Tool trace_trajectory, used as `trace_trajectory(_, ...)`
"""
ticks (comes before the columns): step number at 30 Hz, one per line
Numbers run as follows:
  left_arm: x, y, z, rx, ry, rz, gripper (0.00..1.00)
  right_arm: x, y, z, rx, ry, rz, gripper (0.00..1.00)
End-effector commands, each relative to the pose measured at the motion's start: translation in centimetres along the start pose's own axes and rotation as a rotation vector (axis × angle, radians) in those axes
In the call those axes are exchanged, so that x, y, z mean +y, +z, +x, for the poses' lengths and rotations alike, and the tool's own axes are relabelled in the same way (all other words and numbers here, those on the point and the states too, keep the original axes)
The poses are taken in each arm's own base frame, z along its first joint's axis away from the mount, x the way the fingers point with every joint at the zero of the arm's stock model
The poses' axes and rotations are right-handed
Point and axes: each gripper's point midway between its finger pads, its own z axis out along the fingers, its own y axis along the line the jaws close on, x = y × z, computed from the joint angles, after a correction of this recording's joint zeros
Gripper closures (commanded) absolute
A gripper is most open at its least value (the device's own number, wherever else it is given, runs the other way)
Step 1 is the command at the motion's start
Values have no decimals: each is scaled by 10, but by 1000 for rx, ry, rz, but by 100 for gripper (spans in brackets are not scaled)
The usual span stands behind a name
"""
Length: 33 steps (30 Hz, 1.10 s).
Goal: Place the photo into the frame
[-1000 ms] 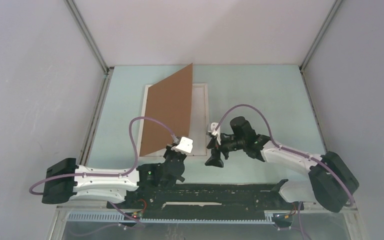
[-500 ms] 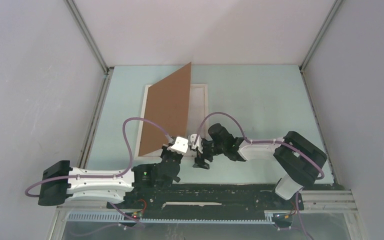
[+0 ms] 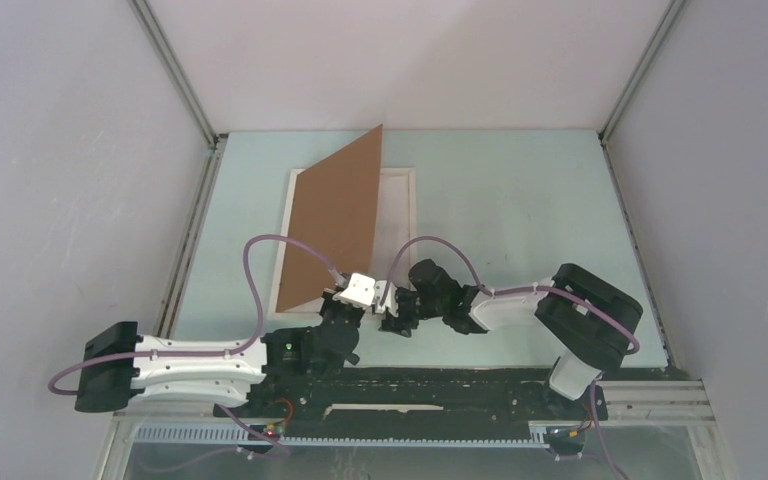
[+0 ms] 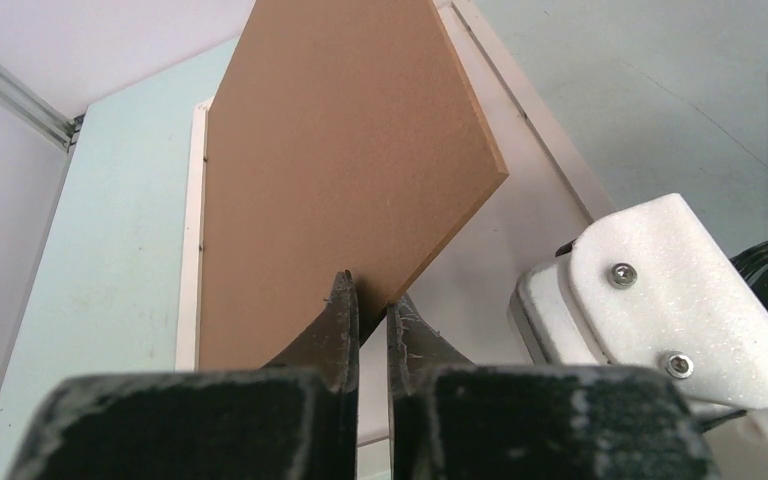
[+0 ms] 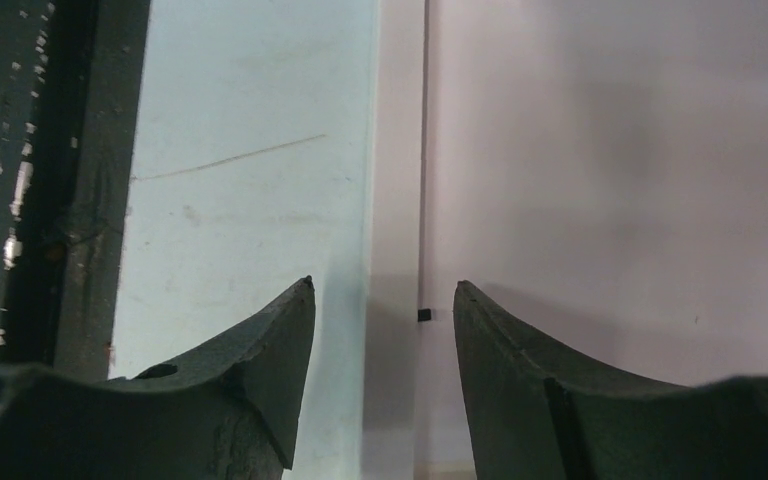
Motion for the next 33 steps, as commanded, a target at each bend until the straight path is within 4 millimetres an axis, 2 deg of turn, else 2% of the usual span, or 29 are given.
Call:
trace_trajectory(1, 4, 1, 5, 3, -119, -40, 100, -11, 4, 1, -13, -61, 64, 38)
trace_trajectory(9, 3, 1, 5, 6, -116, -42, 100, -10, 0, 12, 1, -60, 74, 45)
trace_trajectory(16, 3, 1, 6, 9, -105, -46, 100, -3, 3, 13, 9, -75, 64, 57)
trace_trajectory(23, 4, 1, 6, 9, -105, -48, 100, 1, 4, 15, 15, -76, 51, 76)
trace_trajectory(27, 3, 1, 6, 10, -108, -48, 100, 3, 3, 19, 35, -80, 47, 100)
trace_trajectory(33, 3, 1, 7, 13, -107, -50, 100, 17, 2, 25, 57, -167, 18, 100)
